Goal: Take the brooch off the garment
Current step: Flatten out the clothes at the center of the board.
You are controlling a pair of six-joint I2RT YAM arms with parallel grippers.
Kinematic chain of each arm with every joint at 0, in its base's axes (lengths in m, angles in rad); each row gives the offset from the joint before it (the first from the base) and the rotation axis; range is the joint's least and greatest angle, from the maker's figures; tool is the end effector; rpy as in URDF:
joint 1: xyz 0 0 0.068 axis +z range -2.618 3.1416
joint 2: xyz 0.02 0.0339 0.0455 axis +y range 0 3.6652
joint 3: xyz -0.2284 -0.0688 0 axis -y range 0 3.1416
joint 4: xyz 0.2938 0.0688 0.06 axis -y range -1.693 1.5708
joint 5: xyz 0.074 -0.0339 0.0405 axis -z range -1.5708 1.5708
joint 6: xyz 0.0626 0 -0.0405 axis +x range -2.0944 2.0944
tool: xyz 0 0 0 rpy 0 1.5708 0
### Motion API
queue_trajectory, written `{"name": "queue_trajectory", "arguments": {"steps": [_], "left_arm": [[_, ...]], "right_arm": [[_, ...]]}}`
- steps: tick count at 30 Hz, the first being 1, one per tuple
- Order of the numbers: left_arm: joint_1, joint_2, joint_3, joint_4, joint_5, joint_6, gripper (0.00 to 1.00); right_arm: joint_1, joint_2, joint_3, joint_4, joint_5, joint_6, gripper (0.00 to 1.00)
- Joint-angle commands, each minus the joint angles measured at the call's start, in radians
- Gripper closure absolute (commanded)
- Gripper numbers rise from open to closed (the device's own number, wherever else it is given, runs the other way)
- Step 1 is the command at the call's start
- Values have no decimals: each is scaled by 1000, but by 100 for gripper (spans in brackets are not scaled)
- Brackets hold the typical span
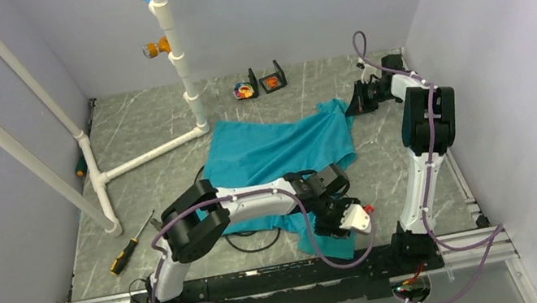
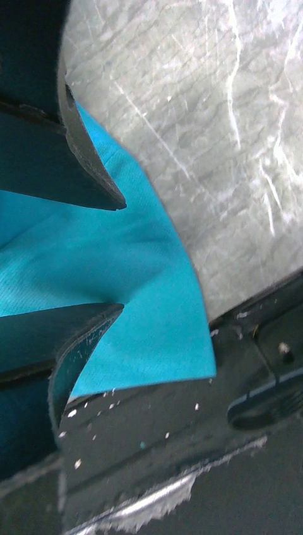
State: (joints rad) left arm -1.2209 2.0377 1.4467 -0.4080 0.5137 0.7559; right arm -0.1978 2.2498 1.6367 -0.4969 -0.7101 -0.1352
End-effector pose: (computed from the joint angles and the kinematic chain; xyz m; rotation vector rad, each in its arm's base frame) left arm 0.1321 -0.4518 0.0955 2.2652 1.2532 -0.8345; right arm 0.4907 -0.0567 0.0625 -0.1370 2.4690 0.8050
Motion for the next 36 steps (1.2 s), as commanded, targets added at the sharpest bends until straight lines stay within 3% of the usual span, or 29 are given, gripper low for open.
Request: {"name": "queue_trajectory", "arguments": {"steps": [1,4,9,11,12,22,27,31,32,33,34,36], "left_arm": [[-3,39,76,52,-16,2,40],[-10,56,75,36,3,3,48],[-30,15,9,-45,79,47,87],[-34,-24,-30,-63,116,53,99],[-34,-49,-52,-60,126,50,100],[-29,-162,-60,-156,358,-19,100],[21,-168,-14,-113,448,-122,100],[61,-140,-27,-31,398,-162,100],[61,-128,-25,-39,388,-145,90],[60,-121,-25,-48,385,-133,75],[58,-119,-21,-60,382,-125,63],[62,-130,-12,-93,368,-119,53]], "right_arm": [[-8,-27,39,2,57,-44,100],[-8,-25,53,1,93,-67,100],[-8,-14,91,14,206,-153,100],[-8,0,124,11,240,-181,100],[-8,5,138,11,251,-194,100],[-3,95,333,38,378,-255,100],[-1,100,352,64,360,-250,100],[21,81,324,78,363,-268,100],[27,84,326,71,371,-274,100],[30,87,332,62,380,-276,96],[32,90,343,49,385,-274,81],[31,88,362,22,393,-273,46]]}}
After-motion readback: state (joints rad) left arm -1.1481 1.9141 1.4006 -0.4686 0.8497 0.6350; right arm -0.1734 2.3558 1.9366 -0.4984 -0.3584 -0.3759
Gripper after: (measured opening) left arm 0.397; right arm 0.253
